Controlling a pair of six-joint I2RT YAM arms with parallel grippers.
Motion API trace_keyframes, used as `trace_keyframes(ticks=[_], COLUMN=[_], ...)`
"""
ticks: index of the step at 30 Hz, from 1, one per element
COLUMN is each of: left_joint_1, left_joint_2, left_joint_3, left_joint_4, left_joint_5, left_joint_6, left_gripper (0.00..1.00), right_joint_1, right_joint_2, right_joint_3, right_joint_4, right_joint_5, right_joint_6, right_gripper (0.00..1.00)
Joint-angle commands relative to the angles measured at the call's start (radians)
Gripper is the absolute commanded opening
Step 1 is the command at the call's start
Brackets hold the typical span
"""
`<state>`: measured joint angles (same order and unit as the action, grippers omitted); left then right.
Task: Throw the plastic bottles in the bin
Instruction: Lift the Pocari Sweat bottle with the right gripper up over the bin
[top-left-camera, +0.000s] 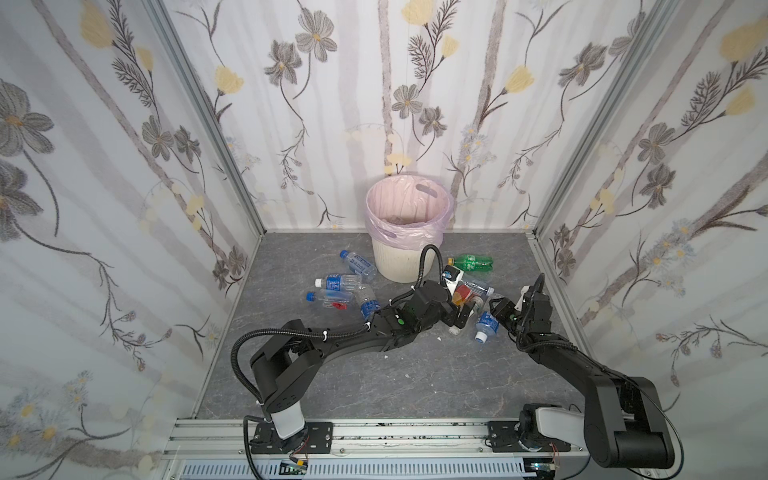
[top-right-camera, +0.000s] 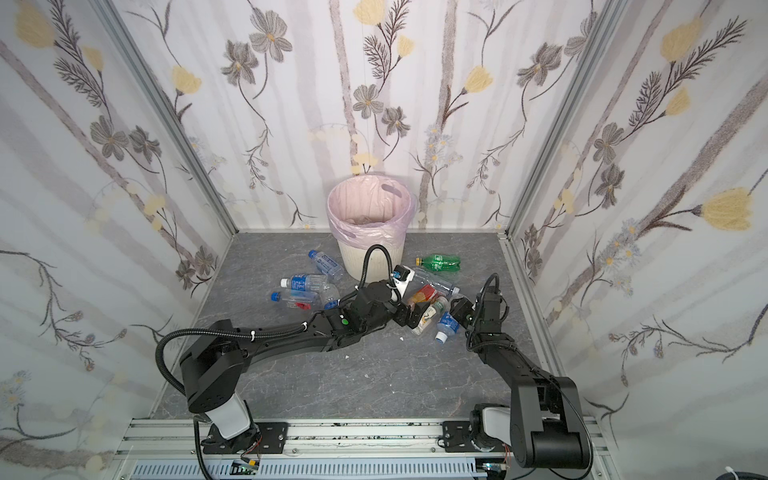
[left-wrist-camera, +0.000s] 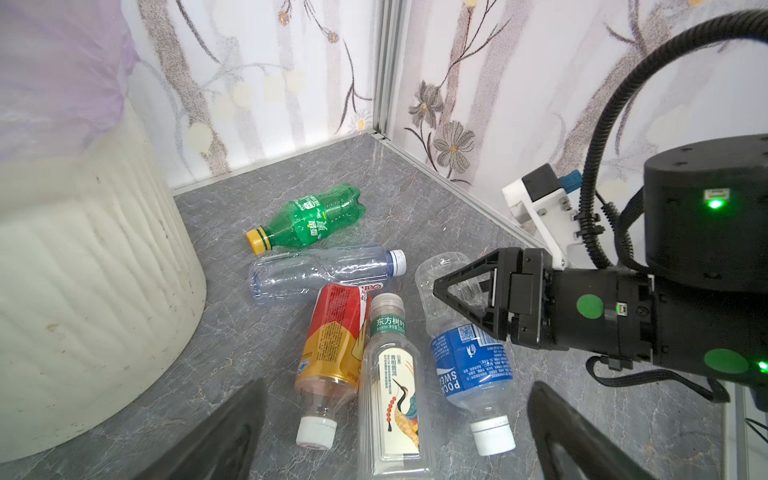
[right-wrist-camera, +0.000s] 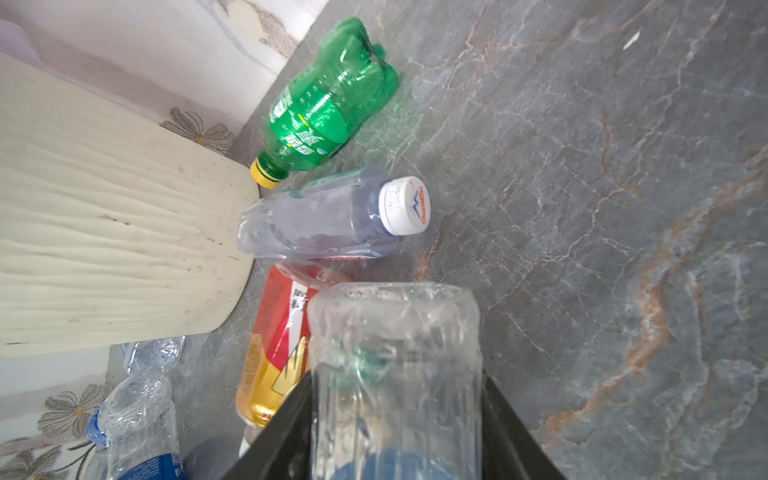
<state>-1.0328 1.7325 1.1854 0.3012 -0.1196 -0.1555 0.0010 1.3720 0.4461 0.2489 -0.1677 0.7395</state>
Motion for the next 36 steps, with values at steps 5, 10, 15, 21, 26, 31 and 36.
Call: trace_keyframes(ticks=[5, 10, 15, 21, 26, 31, 36], left_joint_1=[0.005, 0.035, 0.070, 0.105, 0.134, 0.159, 0.186], left_joint_2=[-0.026, -0.055, -0.105, -0.176, -0.232, -0.260, -0.263], left_joint_3=[0.016, 0.038, 0.074, 0.080, 0.101, 0.197, 0.301], left_joint_4=[0.005, -0.025, -0.080, -0.110, -0.151, -0.206, -0.233], left_joint_5=[0.001, 0.034, 0.054, 0.080, 0.074, 0.051, 0.012], left_joint_6=[-0.027, -0.073, -0.101, -0.094, -0.062, 0.018, 0.094], left_gripper=[1.00, 1.00, 1.00, 1.00, 1.00, 1.00, 1.00], right_joint_1=[0.002, 0.026, 0.112, 0.257, 0.344, 0.397, 0.420], right_joint_2=[-0.112, -0.165, -0.166, -0.096, -0.004, 0.086, 0.161], right_joint_3=[0.038, 0.094, 0.217, 0.424, 0.574, 0.727, 0.890], right_joint_4=[0.010, 0.067, 0.113, 0.156, 0.201, 0.257, 0.300], right_joint_5=[0.011, 0.004, 0.067, 0.166, 0.206, 0.232, 0.232], right_joint_6=[-0.028, -0.025, -0.055, -0.147, -0.206, -0.280, -0.359], right_gripper=[0.50, 0.50, 0.49, 0.49, 0.49, 0.48, 0.48])
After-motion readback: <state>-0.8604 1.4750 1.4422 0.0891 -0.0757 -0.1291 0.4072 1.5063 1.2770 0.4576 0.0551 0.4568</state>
